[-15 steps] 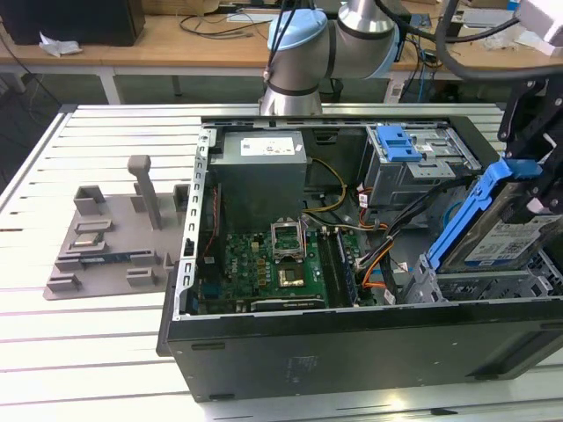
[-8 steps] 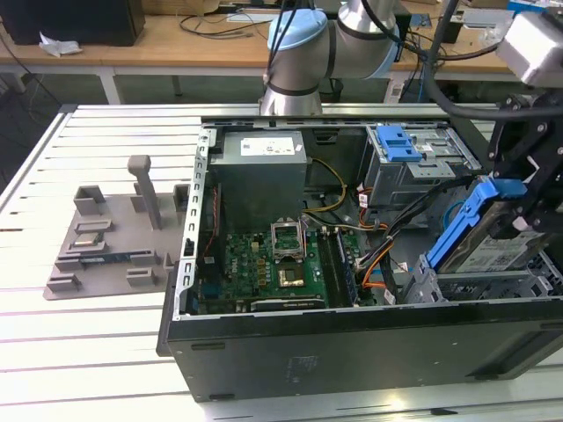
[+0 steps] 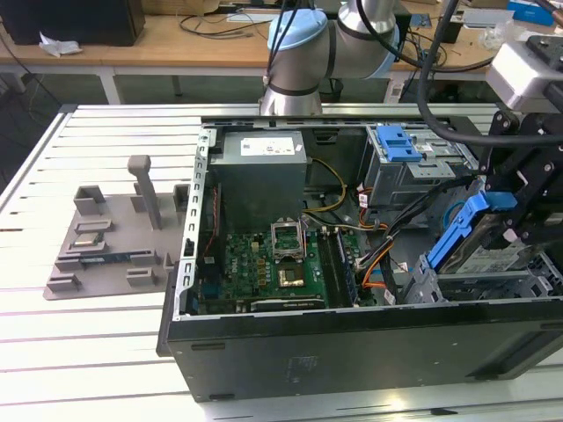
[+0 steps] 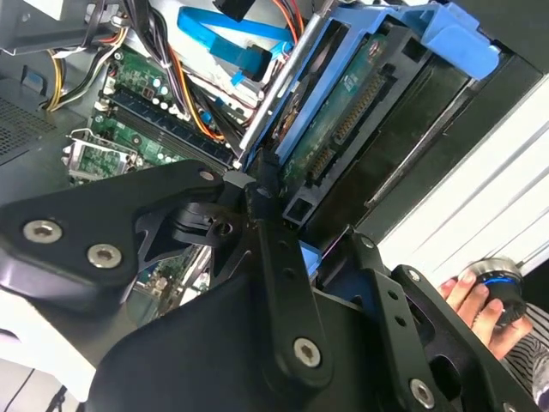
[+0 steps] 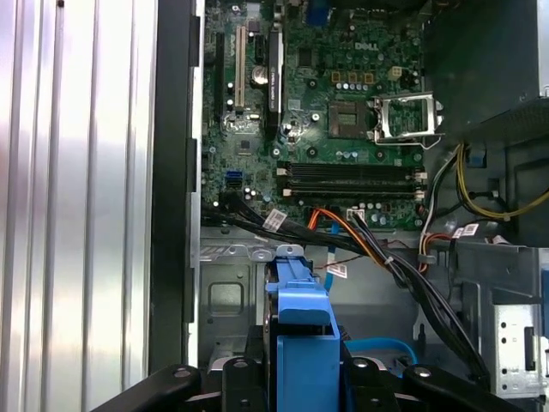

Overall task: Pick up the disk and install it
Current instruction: 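Insert the disk into the insertion slot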

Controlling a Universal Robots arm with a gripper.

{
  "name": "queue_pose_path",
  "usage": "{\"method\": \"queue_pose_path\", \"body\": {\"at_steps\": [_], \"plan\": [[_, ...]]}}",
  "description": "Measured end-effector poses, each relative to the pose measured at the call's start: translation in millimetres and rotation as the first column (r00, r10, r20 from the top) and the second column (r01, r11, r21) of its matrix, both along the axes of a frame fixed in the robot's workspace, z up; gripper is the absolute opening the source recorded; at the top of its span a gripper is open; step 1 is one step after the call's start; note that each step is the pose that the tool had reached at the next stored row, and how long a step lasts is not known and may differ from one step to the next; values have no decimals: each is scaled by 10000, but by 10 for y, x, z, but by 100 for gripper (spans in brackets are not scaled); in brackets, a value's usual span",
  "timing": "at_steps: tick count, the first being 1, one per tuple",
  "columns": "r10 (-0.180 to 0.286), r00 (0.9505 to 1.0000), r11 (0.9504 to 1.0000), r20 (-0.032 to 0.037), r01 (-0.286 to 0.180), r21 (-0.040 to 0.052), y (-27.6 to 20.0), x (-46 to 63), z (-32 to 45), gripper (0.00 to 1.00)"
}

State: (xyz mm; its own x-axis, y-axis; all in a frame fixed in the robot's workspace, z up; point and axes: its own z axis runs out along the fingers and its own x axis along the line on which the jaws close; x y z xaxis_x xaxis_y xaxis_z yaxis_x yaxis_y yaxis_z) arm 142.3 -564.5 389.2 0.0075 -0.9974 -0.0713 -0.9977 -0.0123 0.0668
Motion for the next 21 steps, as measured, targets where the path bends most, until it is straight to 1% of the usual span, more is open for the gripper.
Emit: {"method": "queue_pose_path", "body": {"at_steps": [5,6,7,14,15,17,18,19,21], "plan": [[2,10000,10000,1,-2,4,-1,0,-3,37],[1,10000,10000,0,-1,5,-1,0,-3,38],[1,10000,10000,0,-1,3,-1,0,-3,44],[1,10000,10000,-1,-1,3,-1,0,-3,44],[3,10000,10000,5,-3,3,1,0,154,44],[2,10000,10000,5,-2,2,1,0,157,44],[2,10000,10000,5,-2,3,1,0,158,43],[2,10000,10000,5,-2,2,2,0,158,30],[2,10000,10000,5,-2,3,2,0,159,18]]}}
